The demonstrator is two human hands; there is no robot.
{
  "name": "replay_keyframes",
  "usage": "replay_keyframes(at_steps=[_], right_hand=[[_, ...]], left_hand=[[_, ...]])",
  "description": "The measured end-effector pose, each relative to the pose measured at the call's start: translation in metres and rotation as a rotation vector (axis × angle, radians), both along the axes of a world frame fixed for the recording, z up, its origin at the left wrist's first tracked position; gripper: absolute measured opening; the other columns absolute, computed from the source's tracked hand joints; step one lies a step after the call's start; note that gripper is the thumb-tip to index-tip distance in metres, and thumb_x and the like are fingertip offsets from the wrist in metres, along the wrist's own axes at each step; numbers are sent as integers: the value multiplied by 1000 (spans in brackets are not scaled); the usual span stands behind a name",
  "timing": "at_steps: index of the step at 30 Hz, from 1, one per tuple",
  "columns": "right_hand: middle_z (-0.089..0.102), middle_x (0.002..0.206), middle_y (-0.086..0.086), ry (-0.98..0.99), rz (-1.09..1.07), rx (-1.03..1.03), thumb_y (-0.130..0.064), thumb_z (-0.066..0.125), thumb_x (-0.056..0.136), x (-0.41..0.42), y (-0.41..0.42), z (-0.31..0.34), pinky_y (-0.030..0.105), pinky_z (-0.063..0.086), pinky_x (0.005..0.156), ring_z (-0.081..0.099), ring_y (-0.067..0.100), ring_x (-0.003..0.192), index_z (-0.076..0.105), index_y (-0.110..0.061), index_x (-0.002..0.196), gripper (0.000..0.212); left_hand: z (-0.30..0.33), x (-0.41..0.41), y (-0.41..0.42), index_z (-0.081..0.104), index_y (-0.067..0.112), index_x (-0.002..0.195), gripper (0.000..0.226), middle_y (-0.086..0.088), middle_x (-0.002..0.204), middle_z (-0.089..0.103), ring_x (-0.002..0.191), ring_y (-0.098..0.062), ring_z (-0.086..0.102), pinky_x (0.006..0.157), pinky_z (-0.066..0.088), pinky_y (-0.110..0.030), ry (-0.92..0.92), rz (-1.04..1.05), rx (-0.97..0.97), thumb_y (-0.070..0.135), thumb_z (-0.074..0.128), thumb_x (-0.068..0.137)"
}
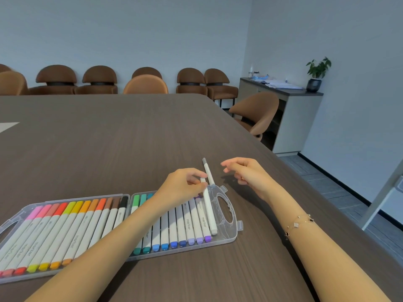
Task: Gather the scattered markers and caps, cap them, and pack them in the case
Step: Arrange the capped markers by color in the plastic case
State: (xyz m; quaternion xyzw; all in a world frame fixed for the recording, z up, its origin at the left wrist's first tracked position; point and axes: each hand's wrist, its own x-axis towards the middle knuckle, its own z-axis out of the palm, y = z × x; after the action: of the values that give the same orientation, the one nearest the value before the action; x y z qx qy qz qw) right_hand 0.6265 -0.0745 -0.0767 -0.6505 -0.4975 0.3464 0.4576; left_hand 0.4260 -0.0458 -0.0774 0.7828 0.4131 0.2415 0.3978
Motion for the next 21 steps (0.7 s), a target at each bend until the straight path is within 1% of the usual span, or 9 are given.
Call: replay_keyframes(at_steps=[2,5,7,9,10,12,15,18,21], right_hand=[[63,92,-4,-33,-31,38,-17,54,94,1,2,-3,15,38,54,52,8,71,69,-20,93,16],[62,97,-9,-153,-23,107,-20,53,95,0,5,-10,12,44,60,56,6,78,65,-26,97,14],[60,104,-15,-268,33,163,-24,49,97,-1,8,-15,17,48,79,56,1,89,65,-27,106,18],[55,125,-11,-346,125,166,-29,41,100,-3,12,-20,24,41,99,50,1,112,62,-27,116,27],[50,135,-9,-368,180,138,-32,36,101,-5,14,-22,26,36,104,45,4,122,61,-28,120,32],[44,144,-8,-402,272,80,-37,29,102,-8,17,-28,34,30,112,39,8,132,61,-31,121,38],[49,141,-8,-471,289,53,-40,26,102,-13,20,-33,43,28,113,41,7,130,67,-30,114,44],[55,134,-3,-494,252,54,-29,39,100,-15,20,-28,34,37,107,48,5,119,70,-18,110,35],[67,114,1,-510,139,66,-17,52,95,-12,21,-26,27,48,94,57,5,99,72,-13,105,23]], left_hand=[[3,-1,-1,62,25,118,33,10,96,67,84,0,63,65,44,-7,54,-27,49,31,67,86],[4,-3,-2,61,28,118,42,13,99,61,85,-1,59,64,44,-8,122,-77,62,40,71,80],[4,-2,-3,59,29,122,48,15,104,55,88,-3,57,65,44,-9,197,-99,114,44,71,78],[3,-1,-4,59,28,123,50,15,101,49,86,-4,54,65,43,-10,252,-108,165,45,71,78],[2,-1,-4,59,27,124,51,15,99,48,84,-4,53,64,42,-10,259,-106,176,45,71,77],[0,-1,-5,60,27,123,51,15,97,48,81,-2,52,64,41,-10,260,-98,199,45,71,77],[-2,-1,-6,62,26,121,48,14,95,48,78,-1,51,63,39,-9,244,-91,236,44,72,77],[-3,-1,-8,62,28,119,45,14,97,47,78,-1,50,64,39,-10,242,-107,256,44,71,78],[-4,-1,-7,63,30,117,42,12,101,47,79,-2,50,65,39,-10,254,-121,266,44,69,79]])
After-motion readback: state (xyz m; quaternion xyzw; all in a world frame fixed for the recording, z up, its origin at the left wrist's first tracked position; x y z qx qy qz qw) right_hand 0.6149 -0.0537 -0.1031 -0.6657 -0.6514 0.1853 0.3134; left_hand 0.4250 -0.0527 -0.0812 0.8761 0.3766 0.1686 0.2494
